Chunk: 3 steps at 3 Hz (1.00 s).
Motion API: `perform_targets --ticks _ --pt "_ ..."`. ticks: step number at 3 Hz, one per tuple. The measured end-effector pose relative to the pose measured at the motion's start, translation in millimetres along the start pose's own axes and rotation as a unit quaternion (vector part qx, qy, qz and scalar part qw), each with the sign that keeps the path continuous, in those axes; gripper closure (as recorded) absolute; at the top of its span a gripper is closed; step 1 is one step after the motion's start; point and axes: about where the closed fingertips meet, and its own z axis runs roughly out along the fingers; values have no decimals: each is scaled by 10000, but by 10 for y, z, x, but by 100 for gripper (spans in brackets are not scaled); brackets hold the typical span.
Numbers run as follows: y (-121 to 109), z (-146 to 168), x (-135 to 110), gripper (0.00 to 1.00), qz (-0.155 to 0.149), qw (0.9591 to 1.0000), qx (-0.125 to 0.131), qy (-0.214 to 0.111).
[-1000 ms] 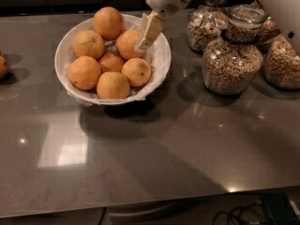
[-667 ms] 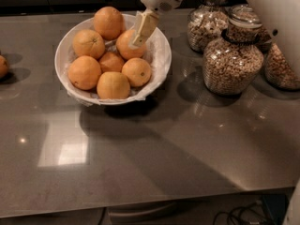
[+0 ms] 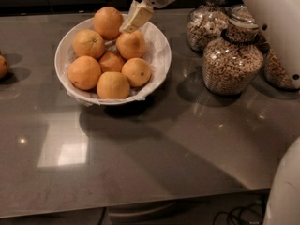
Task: Pick orange from white bowl
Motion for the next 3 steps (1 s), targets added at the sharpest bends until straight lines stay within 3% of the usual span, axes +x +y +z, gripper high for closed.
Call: perform_targets --ticks 2,3 --pt "-56 261 27 26 123 9995 -228 -159" --pt "20 449 29 38 286 9975 -553 -347"
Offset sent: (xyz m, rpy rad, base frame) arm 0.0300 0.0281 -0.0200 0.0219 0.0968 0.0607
